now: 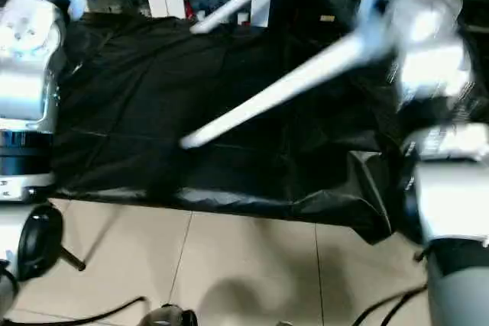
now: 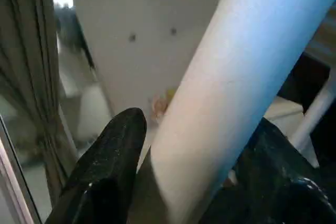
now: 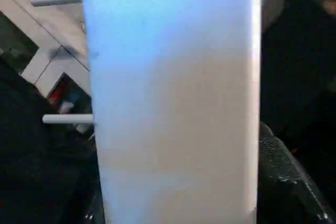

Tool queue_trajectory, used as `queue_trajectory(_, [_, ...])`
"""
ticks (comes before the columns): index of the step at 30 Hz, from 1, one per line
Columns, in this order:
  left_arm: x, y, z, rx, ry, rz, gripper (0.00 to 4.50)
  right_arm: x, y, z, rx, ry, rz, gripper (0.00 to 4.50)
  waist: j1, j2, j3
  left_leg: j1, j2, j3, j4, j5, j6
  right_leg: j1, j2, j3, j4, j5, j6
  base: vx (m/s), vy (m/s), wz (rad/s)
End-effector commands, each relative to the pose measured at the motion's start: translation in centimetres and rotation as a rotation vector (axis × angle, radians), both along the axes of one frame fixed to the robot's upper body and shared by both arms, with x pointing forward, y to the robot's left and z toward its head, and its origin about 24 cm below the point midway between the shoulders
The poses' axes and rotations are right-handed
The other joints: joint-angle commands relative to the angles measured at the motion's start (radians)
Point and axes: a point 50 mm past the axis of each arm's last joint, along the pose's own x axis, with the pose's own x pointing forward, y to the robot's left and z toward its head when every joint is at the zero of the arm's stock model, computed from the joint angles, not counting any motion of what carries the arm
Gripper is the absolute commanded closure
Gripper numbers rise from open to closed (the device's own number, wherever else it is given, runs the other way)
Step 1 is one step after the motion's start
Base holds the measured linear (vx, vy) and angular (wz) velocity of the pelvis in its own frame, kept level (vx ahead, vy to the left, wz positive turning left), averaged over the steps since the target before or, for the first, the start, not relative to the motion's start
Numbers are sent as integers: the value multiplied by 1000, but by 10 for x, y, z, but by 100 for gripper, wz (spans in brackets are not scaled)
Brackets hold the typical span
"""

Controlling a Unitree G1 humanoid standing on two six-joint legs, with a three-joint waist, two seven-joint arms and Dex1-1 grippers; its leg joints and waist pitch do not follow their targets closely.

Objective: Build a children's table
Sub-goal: Flip table

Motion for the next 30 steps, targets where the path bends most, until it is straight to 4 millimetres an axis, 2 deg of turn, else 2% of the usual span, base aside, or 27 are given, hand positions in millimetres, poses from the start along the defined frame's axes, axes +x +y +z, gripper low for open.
queue_trajectory(1, [2, 9, -7, -151, 33, 10, 198, -4, 20, 15, -66, -26, 123, 257, -12, -10, -89, 50, 65, -38, -68, -212, 26, 37, -41, 16, -59, -88, -295, 0, 0, 0])
queue_trajectory(2, [2, 9, -7, -151, 33, 10, 198, -4, 20, 15, -66, -26, 123, 257, -12, -10, -89, 50, 65, -38, -68, -212, 26, 37, -41, 16, -59, -88, -295, 0, 0, 0])
queue_trajectory(3, [3, 17, -22, -199, 89, 39, 199, -3, 39, 29, -174, -9, 185, 257, -14, 1, -88, 55, 68, -40, -68, -236, 15, 31, -42, 18, -59, -100, -293, 0, 0, 0])
queue_trajectory(4, [3, 17, -22, -199, 89, 39, 199, -3, 39, 29, -174, -9, 185, 257, -24, -9, -86, 45, 63, -41, -70, -260, 9, 36, -38, 15, -60, -118, -293, 0, 0, 0])
queue_trajectory(5, [3, 20, -27, -213, 107, 51, 201, -3, 47, 34, -216, 2, 203, 257, -22, -4, -85, 52, 68, -40, -71, -285, 5, 28, -43, 20, -64, -142, -284, 0, 0, 0])
queue_trajectory(8, [3, 22, -32, -221, 127, 63, 208, -2, 54, 37, -270, 12, 212, 257, -30, -4, -82, 49, 67, -44, -75, -313, -8, 28, -42, 19, -66, -170, -270, 0, 0, 0])
queue_trajectory(9, [3, 22, -36, -226, 139, 75, 212, 0, 61, 38, -314, 18, 211, 257, -31, -10, -81, 49, 69, -42, -76, -316, -8, 26, -42, 20, -68, -174, -265, 0, 0, 0])
queue_trajectory(11, [3, 22, -36, -226, 139, 75, 212, 0, 61, 38, -314, 18, 211, 257, -33, -5, -80, 50, 69, -46, -78, -336, -19, 24, -42, 20, -67, -191, -252, 0, 0, 0])
queue_trajectory(13, [3, 22, -36, -226, 139, 75, 212, 0, 61, 38, -314, 18, 211, 257, -31, -3, -81, 53, 70, -45, -79, -336, -25, 23, -42, 21, -68, -178, -247, 0, 0, 0])
queue_trajectory(16, [3, 22, -37, -218, 136, 75, 212, 0, 64, 38, -330, 15, 208, 257, -33, -5, -82, 50, 68, -46, -79, -318, -24, 28, -42, 20, -65, -143, -249, 0, 0, 0])
queue_trajectory(17, [2, 21, -38, -203, 131, 77, 224, 1, 68, 39, -359, 9, 202, 203, -33, -12, -84, 48, 68, -46, -76, -307, -18, 28, -44, 20, -62, -141, -254, 0, 0, 0])
queue_trajectory(18, [0, 19, -35, -147, 110, 83, 224, -1, 76, 49, -363, -69, 202, 203, -39, -40, -83, 42, 67, -41, -76, -301, -4, 31, -44, 19, -67, -159, -253, 0, 0, 0])
queue_trajectory(19, [0, 19, -35, -147, 110, 83, 224, -1, 76, 49, -363, -69, 202, 190, -34, -32, -83, 41, 69, -45, -74, -297, -3, 31, -53, 20, -62, -172, -255, 0, 0, 0])
queue_trajectory(20, [-1, 19, -35, -140, 107, 84, 226, -2, 77, 51, -359, -81, 205, 187, -36, -23, -79, 41, 70, -44, -75, -304, -3, 27, -52, 22, -67, -204, -240, 0, 0, 0])
queue_trajectory(21, [-3, 18, -31, -94, 95, 95, 229, -8, 84, 63, -304, -180, 258, 178, -39, -17, -81, 43, 74, -47, -76, -307, -16, 25, -52, 22, -64, -203, -236, 0, 0, 0])
queue_trajectory(23, [-3, 18, -31, -92, 94, 97, 237, -9, 84, 64, -295, -190, 267, 162, -47, -19, -79, 46, 72, -45, -79, -303, -24, 23, -43, 19, -64, -167, -241, 0, 0, 0])
queue_trajectory(24, [-4, 19, -32, -81, 99, 107, 241, -15, 90, 70, -235, -246, 336, 155, -48, -12, -81, 49, 74, -44, -77, -308, -18, 23, -47, 22, -60, -132, -250, 0, 0, 0])
queue_trajectory(25, [-4, 20, -33, -80, 103, 110, 245, -17, 92, 71, -217, -278, 362, 147, -50, -16, -82, 45, 74, -45, -76, -301, -12, 27, -49, 21, -58, -115, -251, 0, 0, 0])
queue_trajectory(27, [-4, 20, -33, -77, 106, 110, 253, -19, 93, 73, -200, -307, 383, 140, -49, -14, -84, 46, 74, -43, -75, -260, 6, 28, -45, 19, -53, -62, -268, 0, 0, 0])
queue_trajectory(28, [-4, 20, -33, -77, 106, 110, 255, -19, 93, 73, -200, -307, 383, 140, -46, -13, -86, 47, 74, -40, -70, -209, 30, 30, -42, 17, -48, -1, -291, 0, 0, 0])
queue_trajectory(30, [-4, 20, -33, -68, 109, 113, 260, -23, 97, 74, -163, -360, 429, 140, -41, -8, -87, 48, 74, -39, -68, -189, 41, 31, -42, 16, -46, 23, -302, 0, 0, 0])
